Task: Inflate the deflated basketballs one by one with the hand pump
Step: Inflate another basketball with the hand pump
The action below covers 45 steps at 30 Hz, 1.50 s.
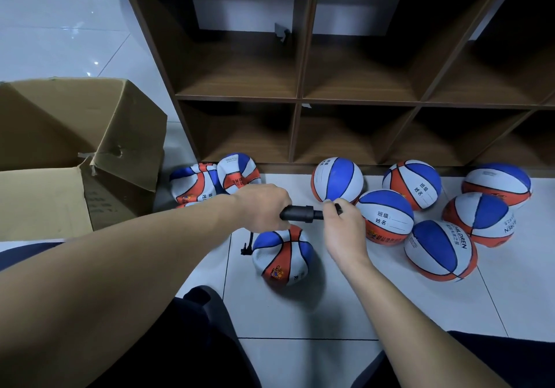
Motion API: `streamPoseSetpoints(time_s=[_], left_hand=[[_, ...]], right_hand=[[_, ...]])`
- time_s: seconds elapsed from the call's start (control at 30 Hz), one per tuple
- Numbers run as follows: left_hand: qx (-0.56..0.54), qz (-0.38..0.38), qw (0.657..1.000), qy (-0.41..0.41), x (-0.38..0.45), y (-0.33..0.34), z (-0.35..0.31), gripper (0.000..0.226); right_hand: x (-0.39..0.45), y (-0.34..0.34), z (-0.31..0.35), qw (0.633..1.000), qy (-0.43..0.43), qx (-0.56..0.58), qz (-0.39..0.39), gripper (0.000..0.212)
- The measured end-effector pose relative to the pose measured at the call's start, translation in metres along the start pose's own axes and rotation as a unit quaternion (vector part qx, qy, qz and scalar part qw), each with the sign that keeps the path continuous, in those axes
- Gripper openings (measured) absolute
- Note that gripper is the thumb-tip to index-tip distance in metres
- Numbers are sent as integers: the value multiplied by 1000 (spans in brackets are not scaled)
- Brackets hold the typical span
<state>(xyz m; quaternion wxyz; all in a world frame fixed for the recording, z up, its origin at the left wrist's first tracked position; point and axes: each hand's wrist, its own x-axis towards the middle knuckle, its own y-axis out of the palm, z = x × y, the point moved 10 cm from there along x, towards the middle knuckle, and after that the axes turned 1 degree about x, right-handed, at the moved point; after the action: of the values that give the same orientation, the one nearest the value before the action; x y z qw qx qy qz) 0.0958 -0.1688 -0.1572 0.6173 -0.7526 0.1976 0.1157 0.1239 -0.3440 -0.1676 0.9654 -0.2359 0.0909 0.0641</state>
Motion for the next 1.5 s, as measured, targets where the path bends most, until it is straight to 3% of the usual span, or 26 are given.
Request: streamPoseSetpoints(time_s=[0.17, 0.33, 0.6, 0.83, 1.13, 1.3, 1.5], left_hand=[[7, 24, 999, -41, -6, -1, 39, 19], [23, -7, 999, -41, -5, -4, 26, 16], [22, -27, 999, -29, -2, -6, 8, 23], [34, -19, 999, -13, -1, -3, -6, 16], [33, -17, 999, -7, 3, 0, -6, 14], [22, -34, 999, 1, 3, -2, -1, 16], [16, -23, 998, -49, -4, -4, 42, 21]], right_hand=[[14, -39, -12, 998, 8, 8, -64, 34], [12, -41, -14, 993, 48, 47, -100, 35], [-4, -7, 1, 997, 31, 45, -62, 32], [-15, 16, 4, 999, 26, 34, -12, 31], [-12, 20, 1, 999, 26, 34, -5, 33], [-1, 9, 4, 1000, 23, 7, 10, 33], [25, -34, -24, 996, 66, 40, -39, 28]])
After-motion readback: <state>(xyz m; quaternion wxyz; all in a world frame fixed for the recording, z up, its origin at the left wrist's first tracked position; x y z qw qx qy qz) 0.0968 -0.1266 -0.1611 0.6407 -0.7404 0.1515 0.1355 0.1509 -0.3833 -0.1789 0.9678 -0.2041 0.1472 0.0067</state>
